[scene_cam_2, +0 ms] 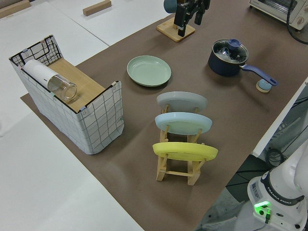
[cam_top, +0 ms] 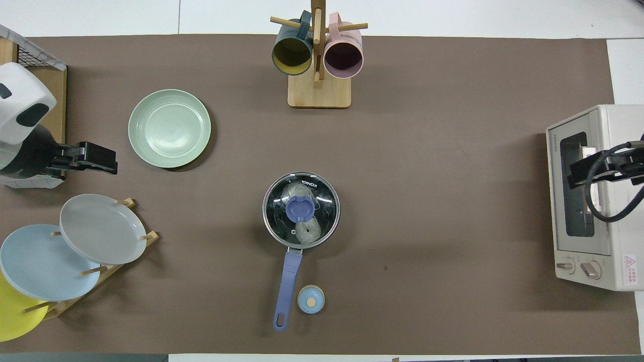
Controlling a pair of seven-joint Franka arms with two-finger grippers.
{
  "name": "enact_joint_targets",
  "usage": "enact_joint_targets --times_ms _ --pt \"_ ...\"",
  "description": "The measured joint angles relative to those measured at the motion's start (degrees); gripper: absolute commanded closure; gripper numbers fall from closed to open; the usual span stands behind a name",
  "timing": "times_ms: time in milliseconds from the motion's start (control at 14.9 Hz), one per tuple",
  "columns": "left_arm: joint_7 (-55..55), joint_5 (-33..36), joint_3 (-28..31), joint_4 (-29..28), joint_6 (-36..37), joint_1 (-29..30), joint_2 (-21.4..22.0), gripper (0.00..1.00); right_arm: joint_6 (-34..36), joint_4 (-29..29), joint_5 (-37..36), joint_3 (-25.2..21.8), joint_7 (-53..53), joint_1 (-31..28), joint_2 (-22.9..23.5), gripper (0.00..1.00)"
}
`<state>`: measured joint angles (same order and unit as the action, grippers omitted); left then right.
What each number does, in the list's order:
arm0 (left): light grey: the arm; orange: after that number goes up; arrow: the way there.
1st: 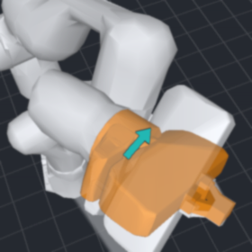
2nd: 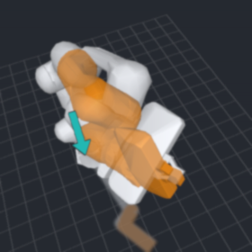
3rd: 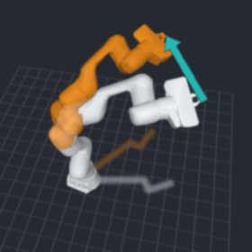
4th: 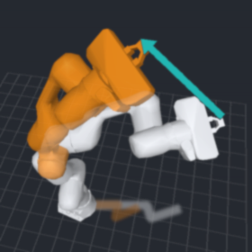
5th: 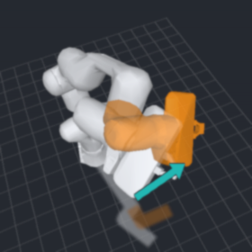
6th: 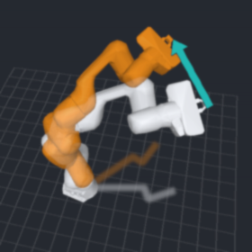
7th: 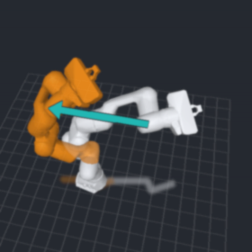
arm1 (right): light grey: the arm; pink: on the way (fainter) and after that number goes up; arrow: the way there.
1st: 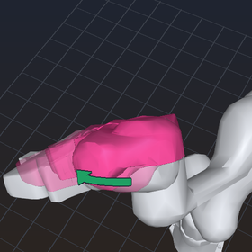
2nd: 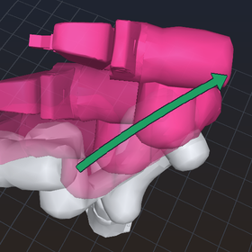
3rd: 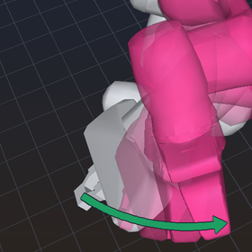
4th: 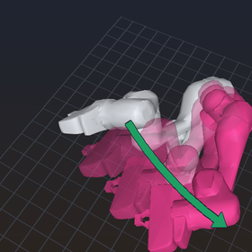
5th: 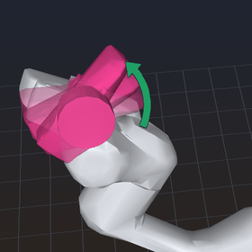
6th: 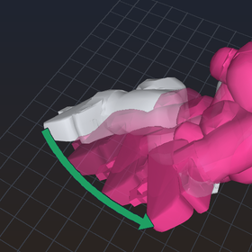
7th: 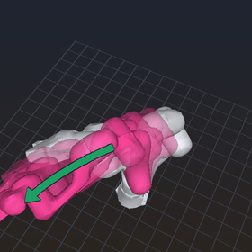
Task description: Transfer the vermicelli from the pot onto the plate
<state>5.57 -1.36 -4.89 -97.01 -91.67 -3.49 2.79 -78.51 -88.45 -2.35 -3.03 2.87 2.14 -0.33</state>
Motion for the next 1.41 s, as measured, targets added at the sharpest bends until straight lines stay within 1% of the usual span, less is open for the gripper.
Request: enact_joint_targets --times_ms 670,872,1006,1274,1408 --pt "0.0 0.0 0.0 0.0 0.0 0.0 0.0 0.00 -0.4 0.0 0.1 -0.1 0.2 0.1 0.0 0.00" --pt "0.0 0.0 0.0 0.0 0.0 0.0 0.0 0.00 -0.8 0.6 4.2 0.3 0.4 0.5 -0.1 0.00" --pt "0.0 0.0 0.0 0.0 0.0 0.0 0.0 0.00 -0.8 1.0 4.5 0.5 -1.7 3.1 -0.1 0.00" --pt "0.0 0.0 0.0 0.0 0.0 0.0 0.0 0.00 -1.0 1.7 4.5 1.5 -13.0 13.0 0.0 0.00" --pt "0.0 0.0 0.0 0.0 0.0 0.0 0.0 0.00 -1.9 2.2 4.5 2.2 -18.0 18.0 1.1 0.00"
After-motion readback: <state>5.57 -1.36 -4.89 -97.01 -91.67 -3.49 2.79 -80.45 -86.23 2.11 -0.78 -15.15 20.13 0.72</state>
